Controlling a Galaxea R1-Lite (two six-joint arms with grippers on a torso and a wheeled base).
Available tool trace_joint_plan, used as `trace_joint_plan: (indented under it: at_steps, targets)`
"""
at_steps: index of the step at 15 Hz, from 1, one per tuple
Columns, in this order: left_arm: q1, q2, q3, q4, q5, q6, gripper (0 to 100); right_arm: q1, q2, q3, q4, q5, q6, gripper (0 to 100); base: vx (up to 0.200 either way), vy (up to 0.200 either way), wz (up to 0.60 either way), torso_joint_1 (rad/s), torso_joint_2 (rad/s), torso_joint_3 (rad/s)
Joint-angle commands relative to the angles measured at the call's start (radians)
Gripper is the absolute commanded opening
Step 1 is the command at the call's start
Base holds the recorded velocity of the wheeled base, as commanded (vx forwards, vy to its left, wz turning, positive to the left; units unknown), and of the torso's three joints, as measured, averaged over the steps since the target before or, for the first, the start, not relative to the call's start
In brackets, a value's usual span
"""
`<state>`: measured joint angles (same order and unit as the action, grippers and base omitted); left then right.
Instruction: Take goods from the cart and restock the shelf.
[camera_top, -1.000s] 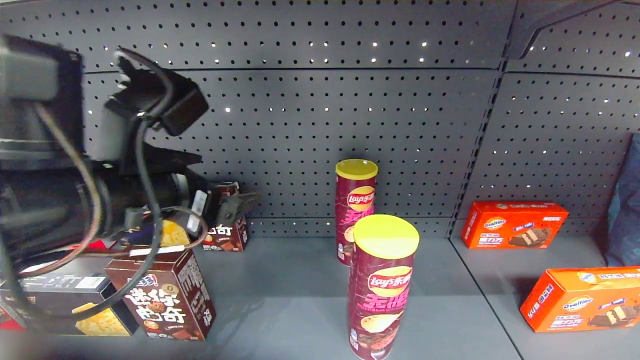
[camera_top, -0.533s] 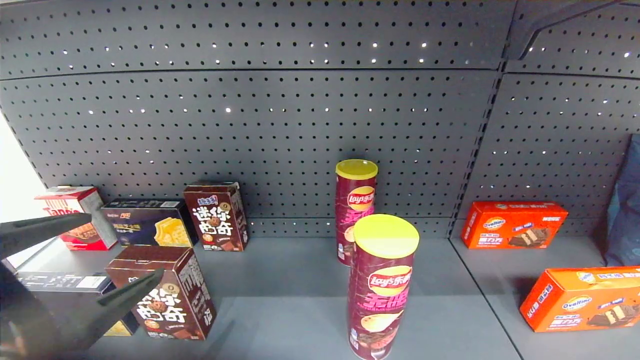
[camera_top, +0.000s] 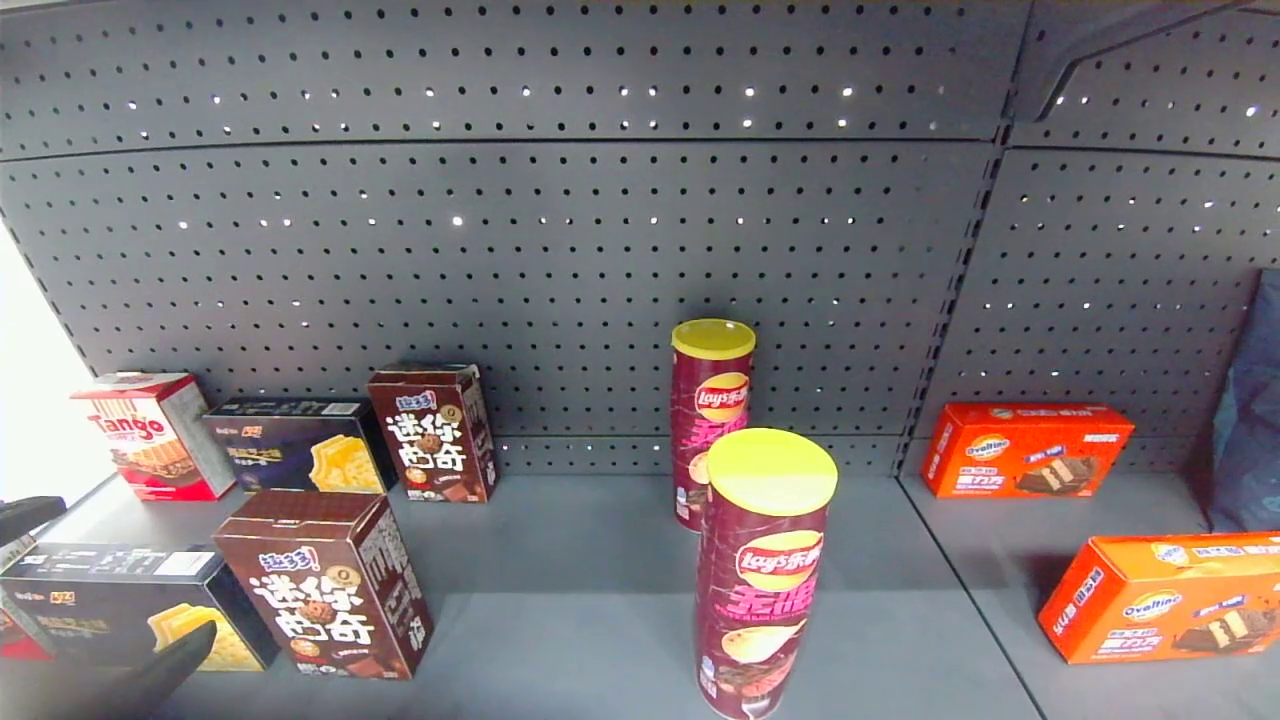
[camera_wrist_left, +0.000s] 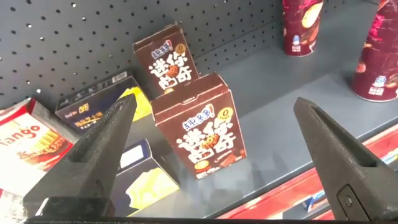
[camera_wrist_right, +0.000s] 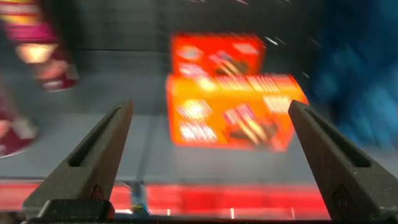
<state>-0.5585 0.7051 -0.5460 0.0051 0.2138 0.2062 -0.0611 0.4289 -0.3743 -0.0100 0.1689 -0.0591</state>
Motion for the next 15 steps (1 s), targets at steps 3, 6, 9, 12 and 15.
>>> trace_joint_plan:
  at_steps: [3, 6, 9, 12, 15]
  targets:
    - [-0.001, 0.004, -0.002, -0.002, 0.001, 0.001, 100, 0.544, 0.528, -0.175, -0.054, -0.080, -0.057, 100, 0.000, 0.000, 0.00, 0.000, 0.00, 0.000]
    - [-0.001, 0.004, -0.006, -0.002, 0.002, 0.001, 100, 0.685, 0.703, -0.170, -0.179, -0.157, 0.002, 100, 0.000, 0.000, 0.00, 0.000, 0.00, 0.000]
    - [-0.001, 0.004, -0.006, -0.002, 0.001, 0.001, 100, 0.705, 0.791, -0.184, -0.180, -0.158, 0.002, 100, 0.000, 0.000, 0.00, 0.000, 0.00, 0.000]
    - [-0.001, 0.004, -0.008, -0.002, 0.001, -0.001, 100, 0.715, 0.858, -0.204, -0.183, -0.160, 0.002, 100, 0.000, 0.000, 0.00, 0.000, 0.00, 0.000]
    - [-0.001, 0.004, -0.009, -0.004, 0.001, -0.001, 100, 0.716, 0.898, -0.224, -0.183, -0.160, 0.002, 100, 0.000, 0.000, 0.00, 0.000, 0.00, 0.000]
